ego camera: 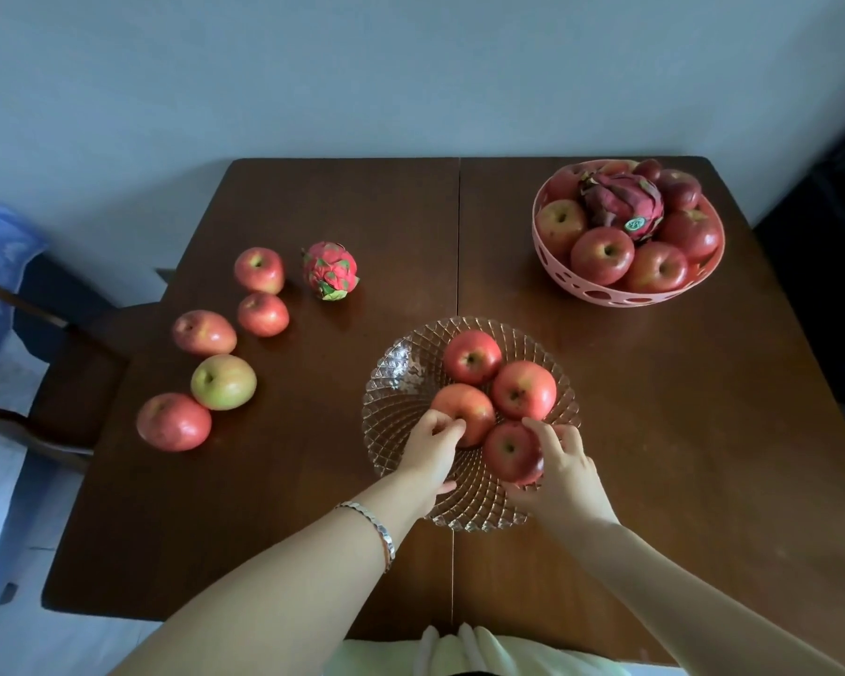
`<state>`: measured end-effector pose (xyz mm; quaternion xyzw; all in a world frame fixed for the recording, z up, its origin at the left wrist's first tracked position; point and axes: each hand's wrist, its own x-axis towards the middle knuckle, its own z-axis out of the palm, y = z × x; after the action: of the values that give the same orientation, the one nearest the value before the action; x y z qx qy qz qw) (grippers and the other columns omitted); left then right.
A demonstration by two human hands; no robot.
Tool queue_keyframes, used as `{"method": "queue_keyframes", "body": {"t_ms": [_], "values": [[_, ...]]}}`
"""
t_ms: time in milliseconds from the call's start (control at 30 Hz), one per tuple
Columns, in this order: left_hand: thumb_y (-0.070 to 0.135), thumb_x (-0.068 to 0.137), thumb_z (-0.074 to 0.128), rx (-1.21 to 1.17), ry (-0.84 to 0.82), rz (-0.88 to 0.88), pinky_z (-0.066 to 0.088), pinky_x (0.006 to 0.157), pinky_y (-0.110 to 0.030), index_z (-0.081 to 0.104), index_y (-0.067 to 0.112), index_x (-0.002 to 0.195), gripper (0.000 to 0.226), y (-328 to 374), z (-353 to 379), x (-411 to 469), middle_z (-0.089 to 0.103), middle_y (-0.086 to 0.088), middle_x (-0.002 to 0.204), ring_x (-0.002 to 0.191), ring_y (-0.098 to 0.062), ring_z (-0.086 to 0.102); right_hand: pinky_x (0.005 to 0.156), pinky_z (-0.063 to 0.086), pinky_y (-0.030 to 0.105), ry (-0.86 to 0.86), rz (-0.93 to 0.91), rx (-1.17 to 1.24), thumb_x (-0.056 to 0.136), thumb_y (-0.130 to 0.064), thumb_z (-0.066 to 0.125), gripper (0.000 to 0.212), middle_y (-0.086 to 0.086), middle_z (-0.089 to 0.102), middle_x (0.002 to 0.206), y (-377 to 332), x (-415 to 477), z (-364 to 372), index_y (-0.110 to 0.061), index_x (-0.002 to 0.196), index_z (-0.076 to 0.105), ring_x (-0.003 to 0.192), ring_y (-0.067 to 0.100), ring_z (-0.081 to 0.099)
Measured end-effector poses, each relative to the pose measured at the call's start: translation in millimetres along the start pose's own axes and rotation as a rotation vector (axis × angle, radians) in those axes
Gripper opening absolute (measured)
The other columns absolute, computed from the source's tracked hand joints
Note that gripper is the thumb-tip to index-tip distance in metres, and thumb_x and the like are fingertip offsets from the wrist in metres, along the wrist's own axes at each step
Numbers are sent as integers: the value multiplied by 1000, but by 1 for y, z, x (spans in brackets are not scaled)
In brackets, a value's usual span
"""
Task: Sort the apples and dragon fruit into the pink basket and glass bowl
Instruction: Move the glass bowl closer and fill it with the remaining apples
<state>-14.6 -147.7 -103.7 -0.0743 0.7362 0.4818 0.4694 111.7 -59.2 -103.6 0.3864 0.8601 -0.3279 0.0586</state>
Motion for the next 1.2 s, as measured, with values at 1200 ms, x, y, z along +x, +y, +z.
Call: {"method": "queue_keyframes", "body": {"t_ms": [1200], "values": [[36, 83, 66, 959, 480, 125, 45, 95, -41, 27, 25, 143, 72, 2, -306, 50, 25, -7, 147, 123, -37, 43, 99, 40, 40, -281, -629, -465, 84, -15, 62, 75, 9, 22, 148, -311, 96, 140, -30, 144, 20, 128, 31, 35]]}}
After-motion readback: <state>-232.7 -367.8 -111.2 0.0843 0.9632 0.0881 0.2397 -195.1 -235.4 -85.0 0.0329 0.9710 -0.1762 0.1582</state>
